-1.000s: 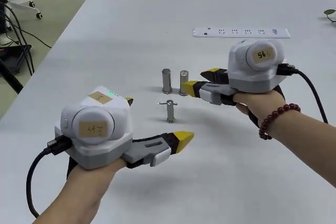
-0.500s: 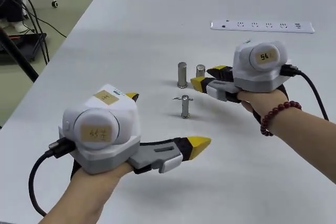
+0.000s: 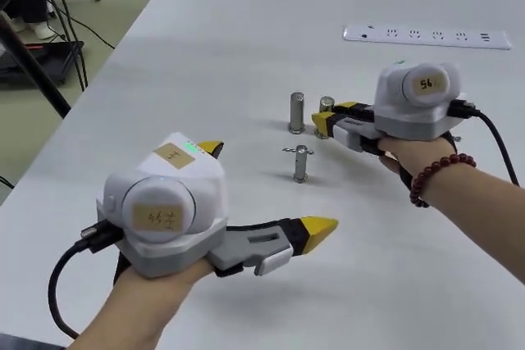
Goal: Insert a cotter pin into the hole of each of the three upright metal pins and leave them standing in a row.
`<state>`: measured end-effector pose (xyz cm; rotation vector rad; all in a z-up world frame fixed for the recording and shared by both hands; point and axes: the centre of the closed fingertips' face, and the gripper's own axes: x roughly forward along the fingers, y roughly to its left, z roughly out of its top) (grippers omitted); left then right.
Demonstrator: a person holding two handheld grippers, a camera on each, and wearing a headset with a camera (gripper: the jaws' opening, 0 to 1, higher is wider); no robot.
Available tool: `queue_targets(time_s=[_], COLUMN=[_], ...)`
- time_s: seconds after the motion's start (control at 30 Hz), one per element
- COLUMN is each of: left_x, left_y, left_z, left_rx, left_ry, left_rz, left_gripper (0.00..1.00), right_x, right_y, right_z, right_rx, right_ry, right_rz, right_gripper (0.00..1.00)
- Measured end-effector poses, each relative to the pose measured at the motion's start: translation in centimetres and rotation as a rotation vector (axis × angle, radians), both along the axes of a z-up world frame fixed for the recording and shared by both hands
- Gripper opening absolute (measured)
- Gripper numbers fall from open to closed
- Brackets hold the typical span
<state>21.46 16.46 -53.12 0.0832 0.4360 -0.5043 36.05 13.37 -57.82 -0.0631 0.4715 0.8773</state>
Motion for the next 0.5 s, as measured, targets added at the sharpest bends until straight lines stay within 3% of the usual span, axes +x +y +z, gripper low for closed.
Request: queue_targets(time_s=[0.27,0.37,0.5], left_x=[-0.1,-0.13,-0.17], left_y=[0.17,-0.12,-0.29], left_z=[0.03,0.16,-0.02], left_rx=[-0.008,-0.014,0.015], left_ry=[0.0,-0.006,-0.013], left_rz=[-0.002,-0.012,-0.022], left_gripper=[0.99,0.99,0.99], right_x=[0.14,0.19,-0.03], right_y=[-0.09,-0.33,-0.52], right_z=[0.01,0.0,-0.09], right_rx=[0.001,-0.022,-0.061], right_ry=[0.003,-0.017,-0.044], right_rz=[0.016,0.033,0.061], right_gripper=[0.09,0.08,0.08])
